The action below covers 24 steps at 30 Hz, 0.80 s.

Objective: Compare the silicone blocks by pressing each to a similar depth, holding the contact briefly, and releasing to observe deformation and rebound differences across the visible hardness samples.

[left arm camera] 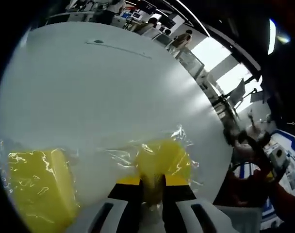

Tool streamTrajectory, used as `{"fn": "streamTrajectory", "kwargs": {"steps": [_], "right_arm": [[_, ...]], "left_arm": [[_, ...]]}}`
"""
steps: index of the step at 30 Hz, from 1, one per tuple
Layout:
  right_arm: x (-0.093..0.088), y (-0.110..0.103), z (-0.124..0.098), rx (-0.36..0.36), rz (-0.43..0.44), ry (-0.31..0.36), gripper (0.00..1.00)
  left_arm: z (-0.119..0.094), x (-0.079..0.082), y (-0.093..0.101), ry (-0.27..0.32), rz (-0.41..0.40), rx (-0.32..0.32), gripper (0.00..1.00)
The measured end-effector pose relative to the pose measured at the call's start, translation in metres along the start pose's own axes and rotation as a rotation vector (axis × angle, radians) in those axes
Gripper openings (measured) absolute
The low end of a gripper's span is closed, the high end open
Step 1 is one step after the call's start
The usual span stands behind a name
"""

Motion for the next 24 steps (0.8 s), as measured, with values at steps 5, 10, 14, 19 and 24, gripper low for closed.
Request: {"fn": "streamTrajectory", "kwargs": {"steps": [5,10,14,19,24], "right_arm": [[0.0,0.0,0.003,0.003,0.007,0.0,0.97],[0.001,-0.001,0.004,0.003,0.021,0.017,0.97],[0.0,-0.001,0.003,0.007,0.02,0.005,0.97],[0.003,0.001,0.003,0.004,0.028,0.023,0.97],[-0.002,0.003,0.004,0.005,0.048,0.018,0.97]], "left_arm": [[0.0,0.001,-0.005,0.037,0.076,0.045,0.25],[-0.002,0.002,-0.007,0.041,0.091,0.055,0.28],[-0.001,0.002,-0.008,0.038,0.066,0.046,0.28],[-0.001,0.003,-0.009,0.04,0.056,0.03,0.28],[-0.003,0.002,-0.01,0.144,0.11,0.028,0.36]]}}
Point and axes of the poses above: the point that each gripper's makers call its tool centre point, and the gripper's own axes: z roughly forward along the fingers, y roughly to its right, x roughly out of its top, the point moved 7 cm from there along -z, roughly backward along the fingers, and after that the axes turned 13 degrees about x, right-handed, at the moved point
